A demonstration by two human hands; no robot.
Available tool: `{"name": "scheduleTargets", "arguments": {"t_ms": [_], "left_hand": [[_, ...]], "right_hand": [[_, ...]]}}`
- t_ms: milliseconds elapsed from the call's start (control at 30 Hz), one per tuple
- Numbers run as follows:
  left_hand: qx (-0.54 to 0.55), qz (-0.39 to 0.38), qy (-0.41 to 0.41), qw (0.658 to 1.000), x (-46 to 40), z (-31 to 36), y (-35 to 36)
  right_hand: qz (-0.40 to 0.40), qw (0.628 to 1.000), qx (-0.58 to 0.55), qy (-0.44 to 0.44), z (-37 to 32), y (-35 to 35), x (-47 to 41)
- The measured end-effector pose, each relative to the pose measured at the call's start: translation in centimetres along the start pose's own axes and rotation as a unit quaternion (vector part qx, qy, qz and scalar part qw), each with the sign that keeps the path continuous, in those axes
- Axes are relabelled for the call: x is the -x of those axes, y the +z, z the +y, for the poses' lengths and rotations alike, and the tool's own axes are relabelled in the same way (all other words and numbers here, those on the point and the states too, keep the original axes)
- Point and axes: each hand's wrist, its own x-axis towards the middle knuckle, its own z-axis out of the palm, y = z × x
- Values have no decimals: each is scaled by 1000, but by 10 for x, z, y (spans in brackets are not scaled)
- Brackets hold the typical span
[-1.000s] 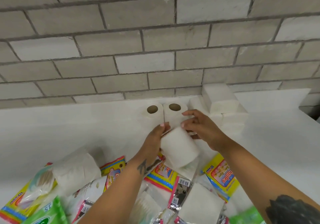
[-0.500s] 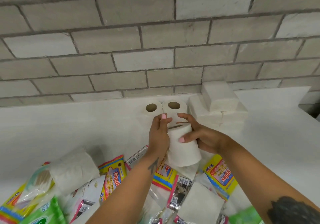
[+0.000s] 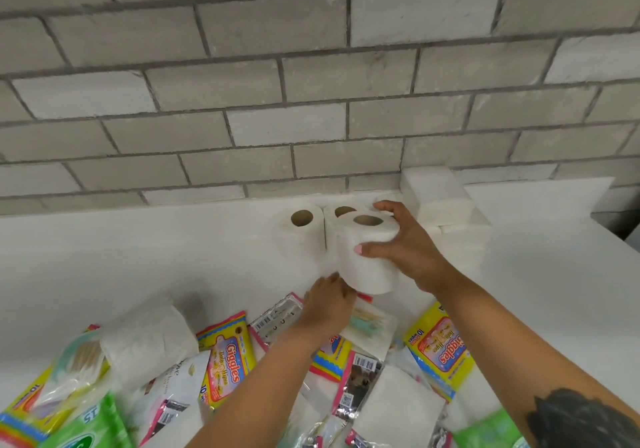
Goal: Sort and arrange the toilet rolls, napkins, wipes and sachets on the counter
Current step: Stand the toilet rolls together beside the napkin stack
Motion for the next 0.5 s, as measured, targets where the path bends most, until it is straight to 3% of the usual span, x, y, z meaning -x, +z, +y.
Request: {"name": "scheduleTargets", "arguments": {"t_ms": [133,300,500], "left_hand": [[-147,-69,23,987,-6,-21,28],[-137,-105,22,985,17,-9,19],[-161,-144,7,976,34,2,10]], "right_hand": [[53,994,76,-54,11,17,0],[57,982,156,-90,29,37,1],[69,980,168,-78,50,47,1]]}}
